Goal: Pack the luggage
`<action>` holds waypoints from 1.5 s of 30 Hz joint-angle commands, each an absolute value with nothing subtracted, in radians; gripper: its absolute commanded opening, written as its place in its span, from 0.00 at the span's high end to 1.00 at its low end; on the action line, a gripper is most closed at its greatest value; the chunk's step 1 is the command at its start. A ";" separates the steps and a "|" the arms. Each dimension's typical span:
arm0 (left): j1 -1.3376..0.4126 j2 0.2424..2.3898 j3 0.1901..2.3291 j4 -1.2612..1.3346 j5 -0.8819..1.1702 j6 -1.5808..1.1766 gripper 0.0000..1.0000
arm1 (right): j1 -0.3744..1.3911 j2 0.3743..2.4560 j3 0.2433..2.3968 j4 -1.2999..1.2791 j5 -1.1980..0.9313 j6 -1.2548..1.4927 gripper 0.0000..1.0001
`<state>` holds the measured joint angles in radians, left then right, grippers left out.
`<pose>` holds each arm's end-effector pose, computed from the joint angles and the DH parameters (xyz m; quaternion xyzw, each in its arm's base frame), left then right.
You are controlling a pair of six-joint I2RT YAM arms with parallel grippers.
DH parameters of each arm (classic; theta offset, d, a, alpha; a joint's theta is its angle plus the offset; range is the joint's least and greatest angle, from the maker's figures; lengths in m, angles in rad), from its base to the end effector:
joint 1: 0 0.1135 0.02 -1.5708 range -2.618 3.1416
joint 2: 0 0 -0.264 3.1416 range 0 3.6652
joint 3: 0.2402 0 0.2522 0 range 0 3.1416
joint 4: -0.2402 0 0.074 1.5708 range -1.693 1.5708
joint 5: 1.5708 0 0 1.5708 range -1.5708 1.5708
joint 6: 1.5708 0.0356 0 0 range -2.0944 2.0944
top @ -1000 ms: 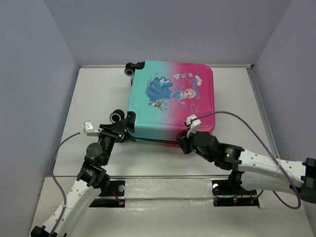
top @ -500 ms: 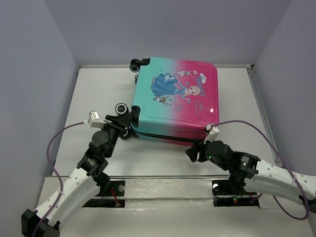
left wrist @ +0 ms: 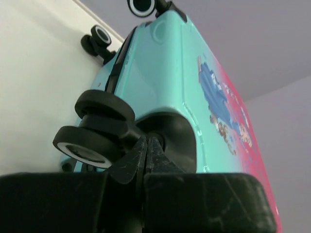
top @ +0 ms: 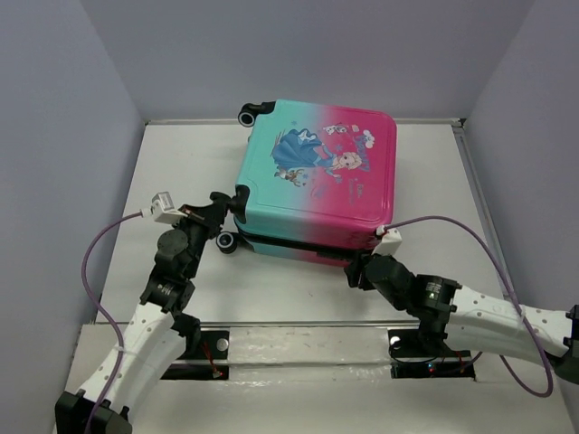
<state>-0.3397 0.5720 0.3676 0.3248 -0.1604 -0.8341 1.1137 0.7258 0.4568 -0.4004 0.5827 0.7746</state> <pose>0.1513 -0.0474 0.2785 -0.2199 0.6264 -0.3689 0.6506 0.0864 0.1313 0.2171 -0.0222 0.8710 0.1863 0.4541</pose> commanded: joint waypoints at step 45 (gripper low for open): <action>-0.330 0.894 0.465 0.574 -0.158 -0.876 0.94 | 1.005 0.827 0.437 -0.126 0.615 0.562 0.93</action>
